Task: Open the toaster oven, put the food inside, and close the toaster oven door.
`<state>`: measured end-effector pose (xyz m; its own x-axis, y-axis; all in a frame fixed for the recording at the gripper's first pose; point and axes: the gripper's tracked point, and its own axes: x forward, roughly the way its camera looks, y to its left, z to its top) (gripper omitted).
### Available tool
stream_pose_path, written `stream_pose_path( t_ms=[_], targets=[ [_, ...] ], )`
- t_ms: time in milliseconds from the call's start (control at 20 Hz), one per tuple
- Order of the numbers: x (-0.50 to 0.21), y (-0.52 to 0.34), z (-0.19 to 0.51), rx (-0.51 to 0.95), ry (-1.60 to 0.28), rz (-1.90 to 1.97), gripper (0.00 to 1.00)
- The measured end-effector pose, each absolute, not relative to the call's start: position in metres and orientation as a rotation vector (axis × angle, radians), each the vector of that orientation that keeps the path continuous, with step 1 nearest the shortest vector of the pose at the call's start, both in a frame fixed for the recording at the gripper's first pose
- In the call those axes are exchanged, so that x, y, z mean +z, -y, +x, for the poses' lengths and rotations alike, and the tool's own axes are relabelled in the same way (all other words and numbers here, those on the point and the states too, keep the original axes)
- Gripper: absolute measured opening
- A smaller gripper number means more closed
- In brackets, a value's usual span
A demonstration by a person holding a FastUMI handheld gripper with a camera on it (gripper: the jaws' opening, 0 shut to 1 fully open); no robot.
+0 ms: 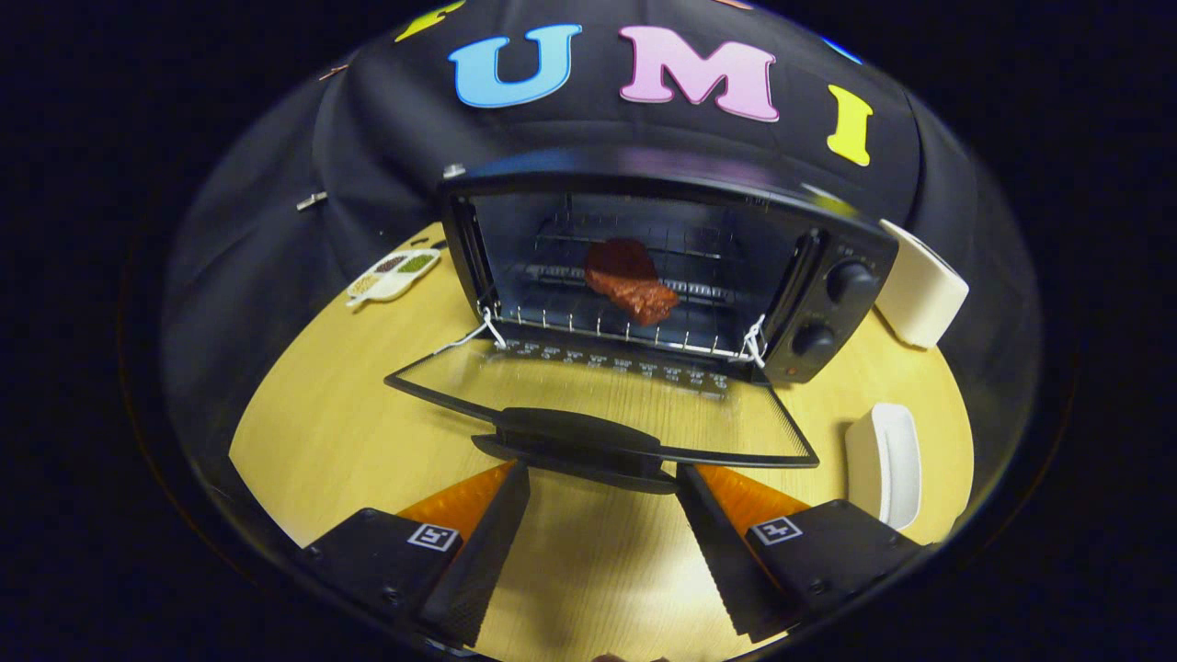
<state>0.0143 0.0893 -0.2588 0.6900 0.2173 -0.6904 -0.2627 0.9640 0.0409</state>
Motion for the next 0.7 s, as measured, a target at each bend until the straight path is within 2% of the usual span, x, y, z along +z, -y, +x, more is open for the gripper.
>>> stream_pose_path(
  t_ms=[400,700],
  targets=[
    [-0.195,-0.092,0.077,0.262,-0.622,-0.023,1.0],
    [-0.131,-0.083,0.112,0.192,-0.494,0.09,1.0]
  ],
)
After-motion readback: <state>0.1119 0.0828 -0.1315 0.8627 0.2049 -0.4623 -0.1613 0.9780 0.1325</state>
